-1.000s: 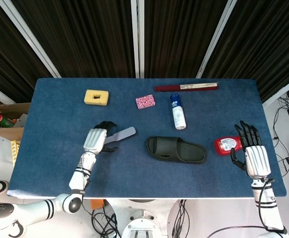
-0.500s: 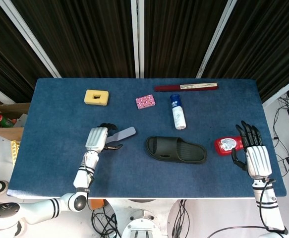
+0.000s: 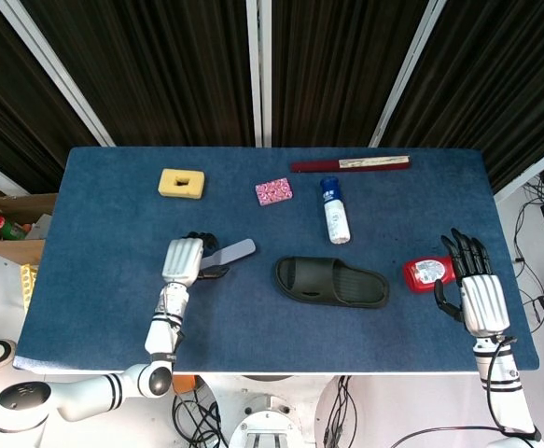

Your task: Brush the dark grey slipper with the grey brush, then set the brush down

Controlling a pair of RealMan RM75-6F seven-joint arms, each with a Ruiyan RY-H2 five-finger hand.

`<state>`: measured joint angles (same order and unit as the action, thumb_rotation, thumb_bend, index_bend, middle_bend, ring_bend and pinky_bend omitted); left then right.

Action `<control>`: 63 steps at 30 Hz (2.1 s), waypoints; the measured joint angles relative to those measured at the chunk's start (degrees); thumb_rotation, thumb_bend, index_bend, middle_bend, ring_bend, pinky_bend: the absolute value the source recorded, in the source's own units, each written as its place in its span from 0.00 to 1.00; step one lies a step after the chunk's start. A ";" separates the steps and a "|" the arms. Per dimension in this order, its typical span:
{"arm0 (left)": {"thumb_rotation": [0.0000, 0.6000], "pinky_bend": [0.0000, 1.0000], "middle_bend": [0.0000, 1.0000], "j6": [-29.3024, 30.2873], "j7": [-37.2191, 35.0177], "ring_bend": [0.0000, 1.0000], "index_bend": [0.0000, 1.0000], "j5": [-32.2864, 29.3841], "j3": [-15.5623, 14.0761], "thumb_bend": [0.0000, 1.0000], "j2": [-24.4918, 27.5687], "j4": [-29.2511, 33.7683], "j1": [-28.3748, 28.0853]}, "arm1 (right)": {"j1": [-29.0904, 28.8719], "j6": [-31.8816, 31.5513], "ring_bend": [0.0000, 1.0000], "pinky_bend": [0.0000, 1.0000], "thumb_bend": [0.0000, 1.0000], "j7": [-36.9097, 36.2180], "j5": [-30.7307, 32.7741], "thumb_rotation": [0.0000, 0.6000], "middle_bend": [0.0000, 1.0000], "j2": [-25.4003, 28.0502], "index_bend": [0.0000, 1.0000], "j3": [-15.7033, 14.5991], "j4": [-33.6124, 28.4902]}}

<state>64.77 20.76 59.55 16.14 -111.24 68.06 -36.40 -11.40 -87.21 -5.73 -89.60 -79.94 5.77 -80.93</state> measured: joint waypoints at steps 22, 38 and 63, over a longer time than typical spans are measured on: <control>0.71 0.51 0.47 -3.44 0.16 0.37 0.48 -2.56 1.68 0.21 0.00 -1.41 -1.70 | -0.06 0.12 0.00 0.00 0.52 -0.51 0.20 1.00 0.00 -0.34 0.00 0.14 0.97; 0.75 0.56 0.54 -3.93 -0.95 0.42 0.55 -3.25 1.86 0.27 -0.06 -1.47 -1.93 | -0.11 0.31 0.00 0.00 0.52 -0.58 0.04 1.00 0.00 -0.42 0.00 -0.07 1.08; 1.00 1.00 0.65 -2.91 -15.70 0.99 0.62 4.16 1.92 0.43 -0.36 -5.06 -1.49 | -0.41 1.46 0.00 0.00 0.48 -0.57 0.20 1.00 0.00 -0.19 0.00 -0.42 0.53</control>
<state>61.86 5.06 63.70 18.06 -111.60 62.99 -37.88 -11.81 -85.75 -6.30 -89.41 -80.13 5.36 -80.40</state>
